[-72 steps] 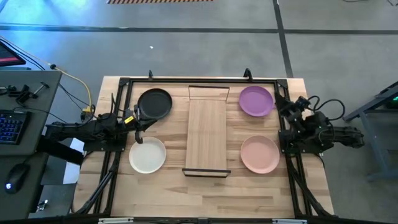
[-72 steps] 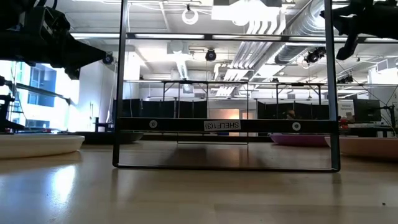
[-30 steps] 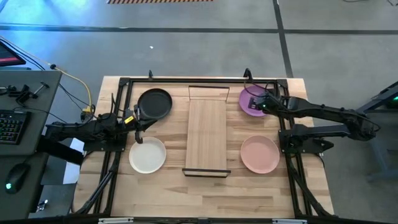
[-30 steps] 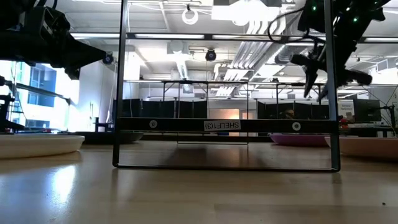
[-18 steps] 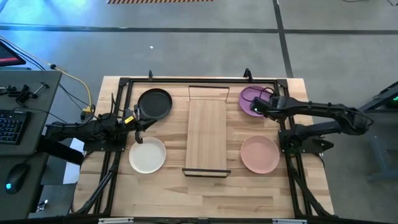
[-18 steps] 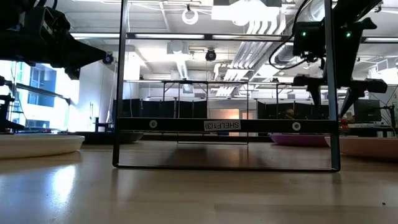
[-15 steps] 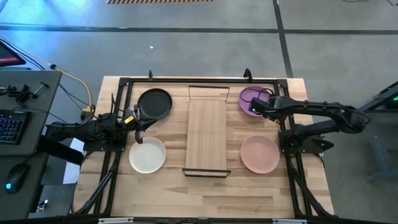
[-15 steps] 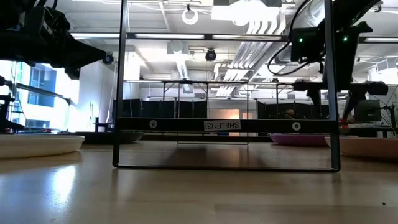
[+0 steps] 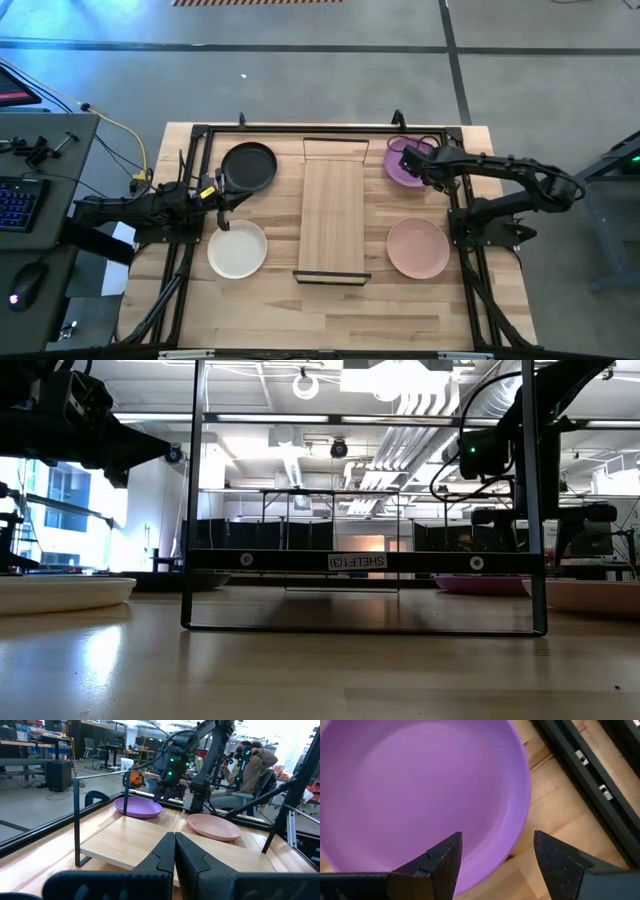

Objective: Place and stack plates onto a shelf
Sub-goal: Put the violet plate on the shelf

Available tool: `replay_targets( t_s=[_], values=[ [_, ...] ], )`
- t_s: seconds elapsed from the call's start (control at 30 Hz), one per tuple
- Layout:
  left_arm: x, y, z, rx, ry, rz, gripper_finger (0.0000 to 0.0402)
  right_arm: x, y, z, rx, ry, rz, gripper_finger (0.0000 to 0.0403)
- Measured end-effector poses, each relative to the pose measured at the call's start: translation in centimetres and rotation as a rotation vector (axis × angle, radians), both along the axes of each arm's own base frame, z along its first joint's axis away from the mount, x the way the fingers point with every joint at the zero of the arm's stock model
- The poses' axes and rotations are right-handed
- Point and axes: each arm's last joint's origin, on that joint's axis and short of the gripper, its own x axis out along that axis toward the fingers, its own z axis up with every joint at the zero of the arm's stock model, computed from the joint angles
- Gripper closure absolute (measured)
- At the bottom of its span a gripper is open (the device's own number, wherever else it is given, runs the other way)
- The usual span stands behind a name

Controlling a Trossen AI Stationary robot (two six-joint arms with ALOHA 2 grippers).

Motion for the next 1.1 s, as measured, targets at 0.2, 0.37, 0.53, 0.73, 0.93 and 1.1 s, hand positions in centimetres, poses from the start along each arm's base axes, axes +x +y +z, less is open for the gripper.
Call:
replay_targets(
  t_s=[0.2, 0.37, 0.53, 0.73, 0.93, 1.1],
  values=[
    [0.0, 0.0, 0.0, 0.000, -0.001, 0.000, 0.0402, -0.6, -0.8, 0.0, 0.041, -0.013, 0.001, 0.0176],
    [0.0, 0.0, 0.0, 0.000, 0.000, 0.000, 0.0401, -1.2, -1.0, -1.1, 0.091, -0.049, -0.009, 0.0176],
    [0.0, 0.0, 0.0, 0.000, 0.000, 0.000, 0.0402, -2.5, -0.5, -3.6, 0.123, -0.178, -0.087, 0.0176],
    [0.0, 0.0, 0.0, 0.000, 0.000, 0.000, 0.0402, -2.9, -0.1, -3.4, 0.036, -0.240, -0.102, 0.0176],
    [0.0, 0.0, 0.0, 0.000, 0.000, 0.000, 0.0401, -3.2, -0.5, -3.4, 0.004, -0.226, -0.115, 0.0177],
    [0.0, 0.0, 0.0, 0.000, 0.000, 0.000, 0.0402, -3.3, -1.0, -3.7, 0.009, -0.208, -0.106, 0.0221]
  ],
)
